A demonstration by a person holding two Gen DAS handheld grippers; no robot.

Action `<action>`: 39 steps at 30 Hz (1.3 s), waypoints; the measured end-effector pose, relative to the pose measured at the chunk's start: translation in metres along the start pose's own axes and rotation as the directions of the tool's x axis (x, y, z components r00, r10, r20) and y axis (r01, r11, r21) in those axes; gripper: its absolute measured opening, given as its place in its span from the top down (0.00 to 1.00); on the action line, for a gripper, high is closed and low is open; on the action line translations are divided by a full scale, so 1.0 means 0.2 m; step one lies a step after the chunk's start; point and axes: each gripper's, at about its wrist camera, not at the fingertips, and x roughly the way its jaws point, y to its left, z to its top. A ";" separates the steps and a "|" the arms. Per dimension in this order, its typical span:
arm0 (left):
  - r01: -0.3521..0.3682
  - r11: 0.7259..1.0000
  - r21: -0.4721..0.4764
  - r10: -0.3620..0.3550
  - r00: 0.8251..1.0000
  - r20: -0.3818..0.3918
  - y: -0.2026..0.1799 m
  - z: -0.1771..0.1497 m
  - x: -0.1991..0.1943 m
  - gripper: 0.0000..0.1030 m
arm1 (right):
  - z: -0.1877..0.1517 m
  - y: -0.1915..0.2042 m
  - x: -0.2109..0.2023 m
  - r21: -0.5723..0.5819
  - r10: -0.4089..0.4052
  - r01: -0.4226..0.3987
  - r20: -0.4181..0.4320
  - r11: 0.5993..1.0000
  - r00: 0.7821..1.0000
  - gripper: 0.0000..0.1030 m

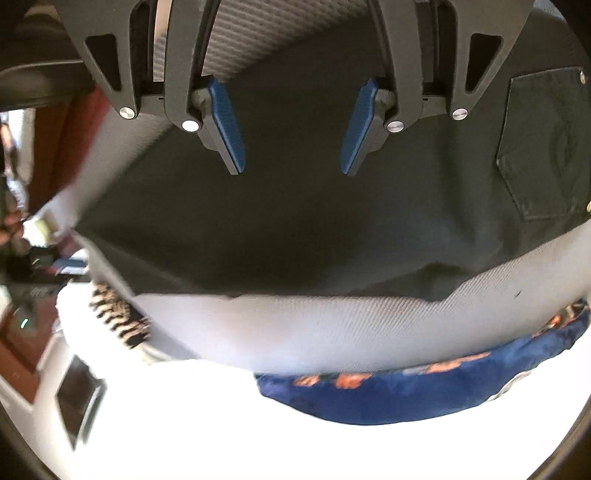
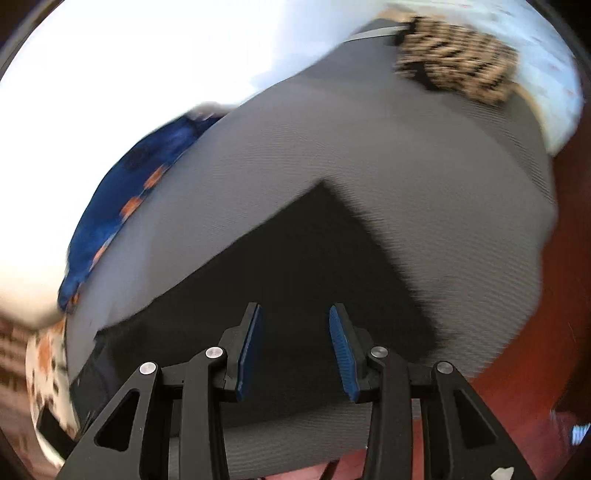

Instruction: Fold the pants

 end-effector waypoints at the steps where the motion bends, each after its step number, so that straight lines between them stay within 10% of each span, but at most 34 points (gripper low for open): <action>1: -0.001 1.000 0.007 0.002 1.000 -0.015 0.00 -0.02 0.02 0.46 | 0.00 0.07 0.03 -0.032 0.014 -0.015 -0.015 0.999 1.000 0.64; 11: -0.025 0.999 0.031 0.025 1.000 -0.009 -0.01 -0.11 -0.04 0.46 | -0.02 0.76 0.33 -0.323 0.118 -0.177 -0.195 0.930 0.974 0.64; 23: -0.247 0.948 -0.201 0.274 0.954 0.119 0.47 -0.01 -0.27 0.46 | -0.20 1.63 0.85 -0.470 0.236 -0.543 -0.564 0.696 0.791 0.64; 33: -0.285 0.895 -0.343 0.330 0.941 0.077 0.79 -0.07 -0.34 0.46 | -0.33 1.97 1.14 -0.548 0.127 -0.577 -0.649 0.606 0.750 0.64; 36: -0.294 0.887 -0.356 0.338 0.939 0.067 0.82 -0.10 -0.34 0.46 | -0.35 1.99 1.18 -0.515 0.127 -0.620 -0.700 0.592 0.703 0.85; 39: -0.293 0.884 -0.365 0.339 0.938 0.067 0.84 -0.12 -0.34 0.46 | -0.32 2.01 1.14 -0.515 0.161 -0.627 -0.684 0.585 0.712 0.89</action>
